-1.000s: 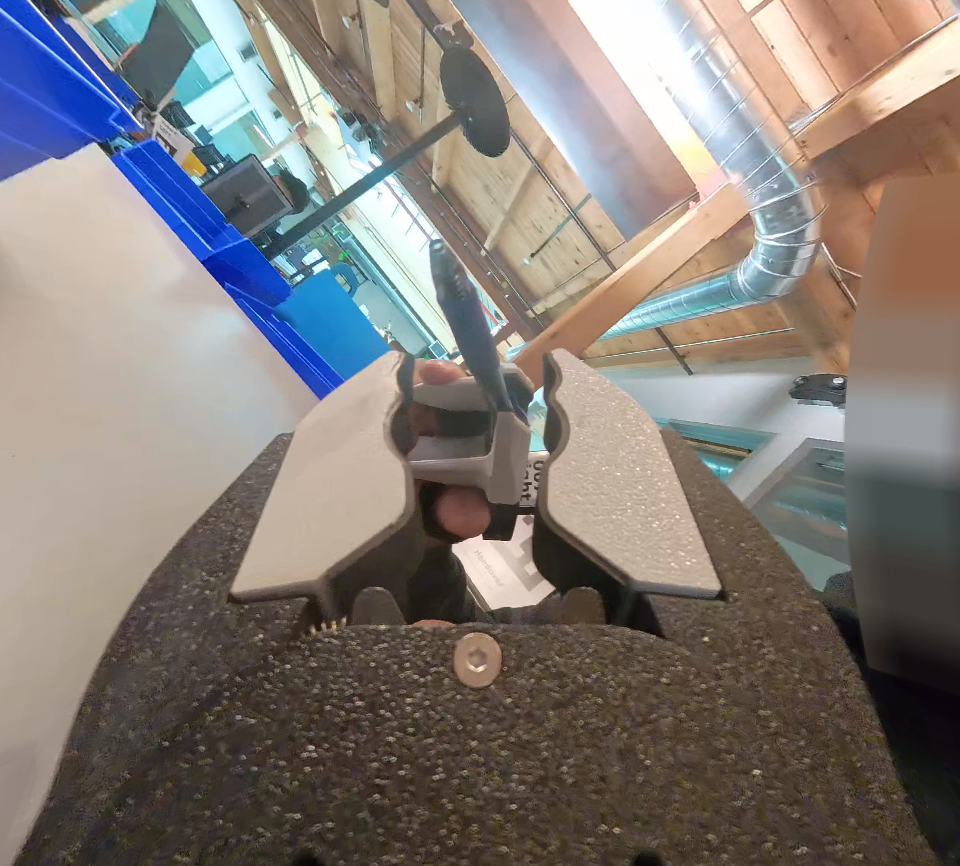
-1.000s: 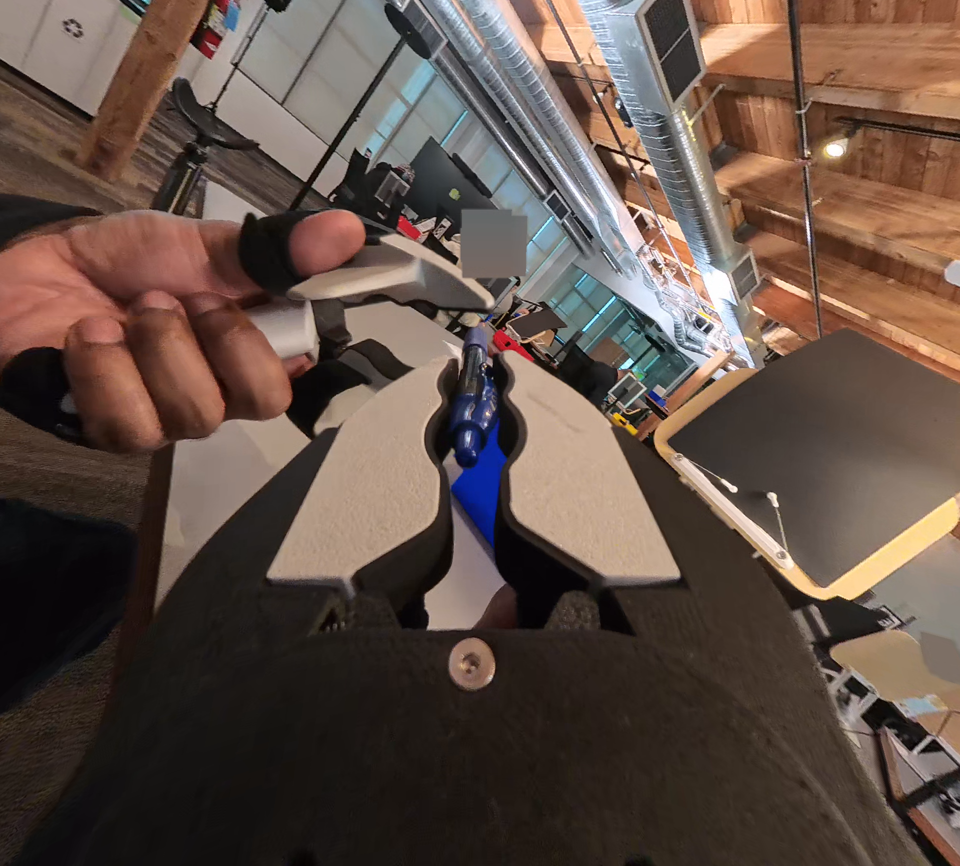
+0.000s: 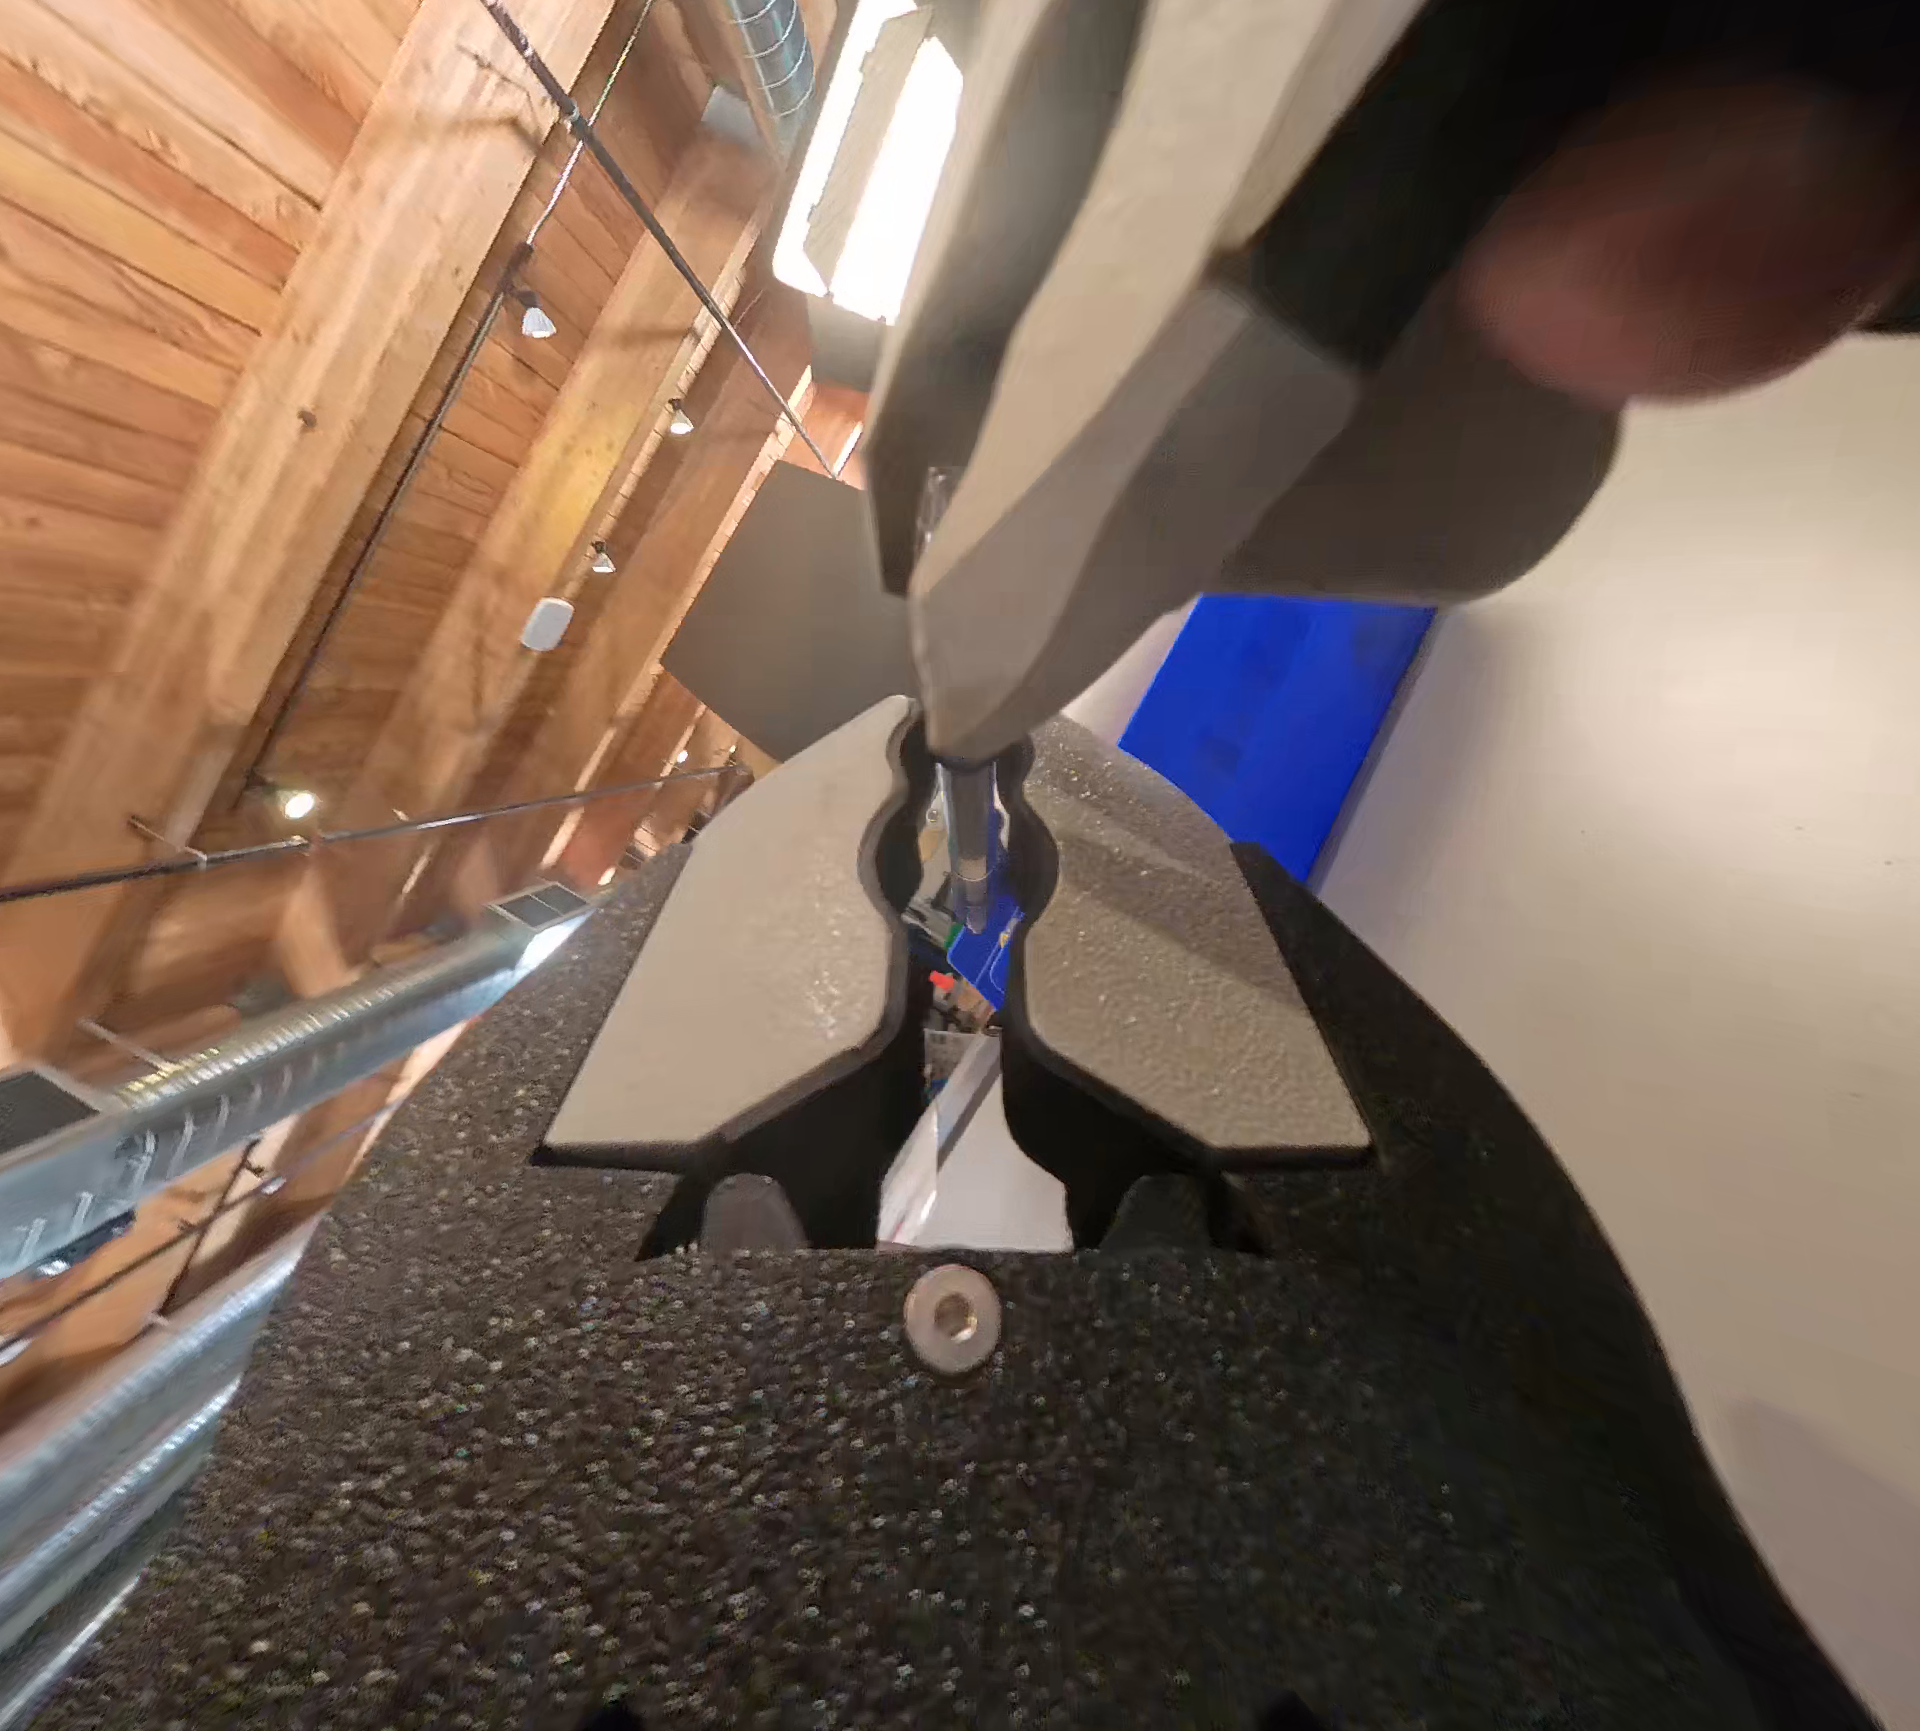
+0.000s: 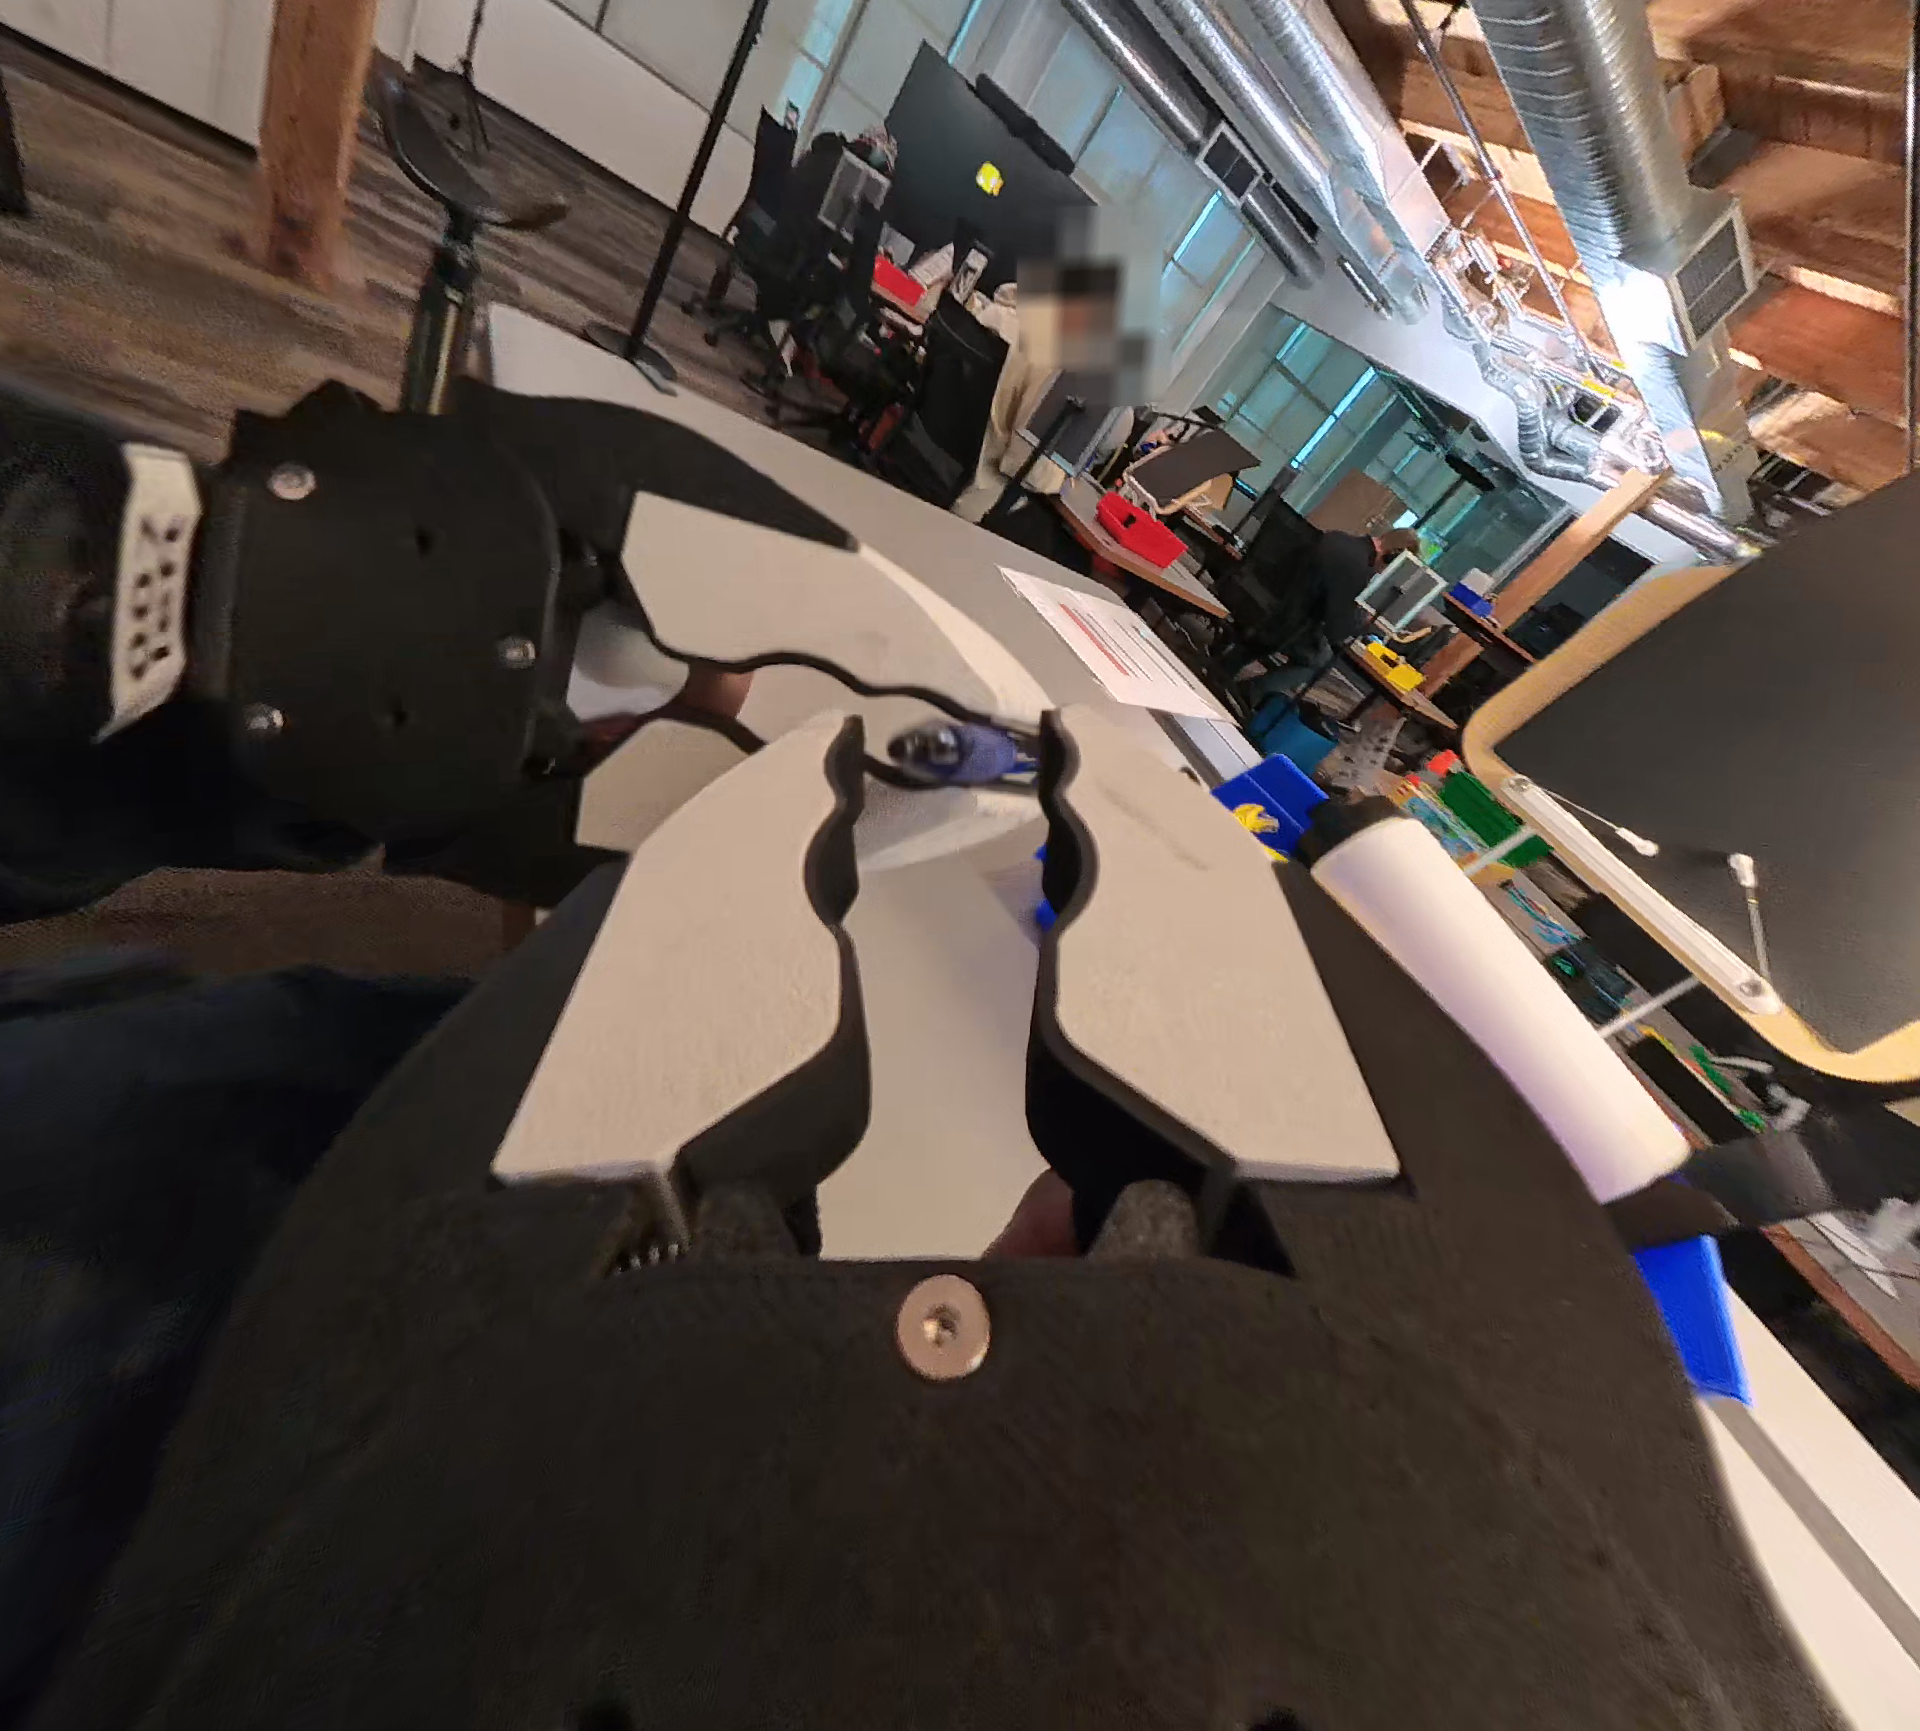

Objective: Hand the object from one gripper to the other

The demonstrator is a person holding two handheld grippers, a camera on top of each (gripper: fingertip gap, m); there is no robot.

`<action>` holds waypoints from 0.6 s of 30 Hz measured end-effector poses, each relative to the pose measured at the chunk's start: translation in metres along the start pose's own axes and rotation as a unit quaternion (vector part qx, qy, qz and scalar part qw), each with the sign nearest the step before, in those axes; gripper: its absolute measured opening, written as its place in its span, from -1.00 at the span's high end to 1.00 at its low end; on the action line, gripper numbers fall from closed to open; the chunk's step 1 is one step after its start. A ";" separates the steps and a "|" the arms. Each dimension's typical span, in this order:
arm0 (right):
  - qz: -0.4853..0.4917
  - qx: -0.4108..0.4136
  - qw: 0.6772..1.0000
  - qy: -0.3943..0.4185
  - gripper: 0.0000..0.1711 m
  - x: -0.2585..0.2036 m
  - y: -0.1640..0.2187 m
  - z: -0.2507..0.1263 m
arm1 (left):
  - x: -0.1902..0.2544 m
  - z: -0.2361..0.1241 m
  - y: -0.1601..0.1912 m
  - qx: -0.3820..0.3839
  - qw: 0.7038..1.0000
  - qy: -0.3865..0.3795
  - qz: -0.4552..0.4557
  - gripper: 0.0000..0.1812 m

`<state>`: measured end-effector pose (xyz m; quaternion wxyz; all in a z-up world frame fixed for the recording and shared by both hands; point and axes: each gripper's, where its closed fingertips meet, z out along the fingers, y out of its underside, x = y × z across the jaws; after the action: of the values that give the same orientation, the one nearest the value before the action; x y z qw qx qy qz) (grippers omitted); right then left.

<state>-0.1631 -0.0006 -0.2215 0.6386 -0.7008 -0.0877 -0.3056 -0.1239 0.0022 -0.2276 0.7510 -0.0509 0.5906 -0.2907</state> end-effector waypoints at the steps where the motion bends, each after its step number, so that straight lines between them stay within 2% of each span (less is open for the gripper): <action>1: -0.007 -0.010 1.000 0.007 0.63 0.000 0.001 0.001 | 0.003 0.000 -0.002 -0.001 1.000 0.001 0.009 0.86; 6: -0.032 -0.062 0.997 0.043 0.69 0.007 0.011 0.004 | 0.005 0.001 -0.005 -0.002 0.999 0.000 0.037 0.86; 10: -0.049 -0.080 0.994 0.049 0.86 0.008 0.015 0.003 | 0.005 0.000 -0.004 -0.005 0.999 0.000 0.051 0.86; 13: -0.059 -0.087 0.993 0.049 0.87 0.007 0.017 0.004 | 0.007 0.001 -0.003 -0.008 0.999 0.008 0.048 0.86; 15: -0.068 -0.085 0.993 0.050 0.87 0.008 0.018 0.004 | 0.009 0.001 -0.003 0.000 1.000 0.022 0.013 0.86; 18: -0.075 -0.068 0.991 0.083 0.87 0.023 0.018 -0.001 | 0.007 0.001 -0.002 0.014 0.992 0.060 -0.113 0.74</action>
<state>-0.1361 -0.0110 -0.2240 0.5696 -0.7063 -0.0654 -0.4151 -0.1223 -0.0033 -0.2327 0.6771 -0.0891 0.6212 -0.3844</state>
